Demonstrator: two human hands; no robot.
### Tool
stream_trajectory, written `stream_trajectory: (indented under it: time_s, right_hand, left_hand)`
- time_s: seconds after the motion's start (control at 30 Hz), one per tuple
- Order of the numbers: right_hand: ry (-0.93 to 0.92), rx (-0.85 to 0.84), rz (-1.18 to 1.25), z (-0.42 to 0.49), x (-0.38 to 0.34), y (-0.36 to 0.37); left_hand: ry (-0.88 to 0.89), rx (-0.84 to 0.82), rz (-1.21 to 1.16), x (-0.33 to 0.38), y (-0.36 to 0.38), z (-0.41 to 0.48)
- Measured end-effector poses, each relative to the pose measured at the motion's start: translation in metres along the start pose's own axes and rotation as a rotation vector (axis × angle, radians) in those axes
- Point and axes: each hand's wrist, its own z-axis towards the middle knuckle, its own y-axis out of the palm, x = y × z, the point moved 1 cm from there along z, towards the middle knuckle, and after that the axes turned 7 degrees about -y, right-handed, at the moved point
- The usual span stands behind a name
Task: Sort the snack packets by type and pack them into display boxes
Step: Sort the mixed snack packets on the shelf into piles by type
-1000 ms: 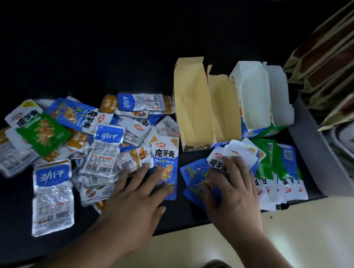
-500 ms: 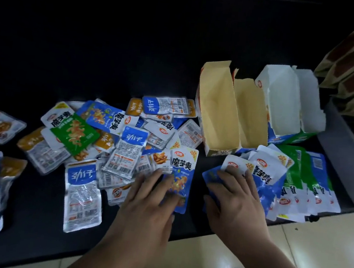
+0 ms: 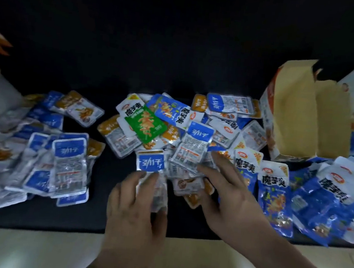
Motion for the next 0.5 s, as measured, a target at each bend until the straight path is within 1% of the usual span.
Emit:
stream_trajectory:
  time_s: [0.07, 0.17, 0.23, 0.3, 0.33, 0.43, 0.47, 0.5]
  right_hand:
    - [-0.025, -0.019, -0.028, 0.011, -0.006, 0.012]
    - [-0.092, -0.031, -0.11, 0.027, -0.015, 0.027]
    - [-0.069, -0.03, -0.152, 0.037, -0.015, 0.035]
    - [0.005, -0.071, -0.175, 0.046, -0.014, 0.041]
    - [0.015, -0.091, -0.198, 0.049, -0.013, 0.042]
    - [-0.057, -0.052, -0.271, 0.053, -0.011, 0.038]
    - [-0.064, -0.024, -0.264, 0.053, -0.011, 0.036]
    - [-0.065, -0.001, -0.242, 0.053, -0.011, 0.034]
  left_hand:
    - [-0.118, -0.021, 0.006, -0.016, 0.001, 0.001]
    - [-0.173, -0.039, -0.032, -0.024, 0.0, 0.002]
    - [-0.253, -0.058, -0.176, -0.027, -0.002, 0.013]
    - [-0.383, -0.07, -0.339, -0.027, -0.004, 0.028]
    - [-0.395, -0.079, -0.345, -0.023, -0.006, 0.034]
    - [-0.253, -0.117, -0.065, -0.009, -0.006, 0.049]
    - [-0.237, -0.13, -0.005, -0.008, -0.004, 0.052]
    - [-0.245, -0.143, 0.007, -0.007, -0.003, 0.055]
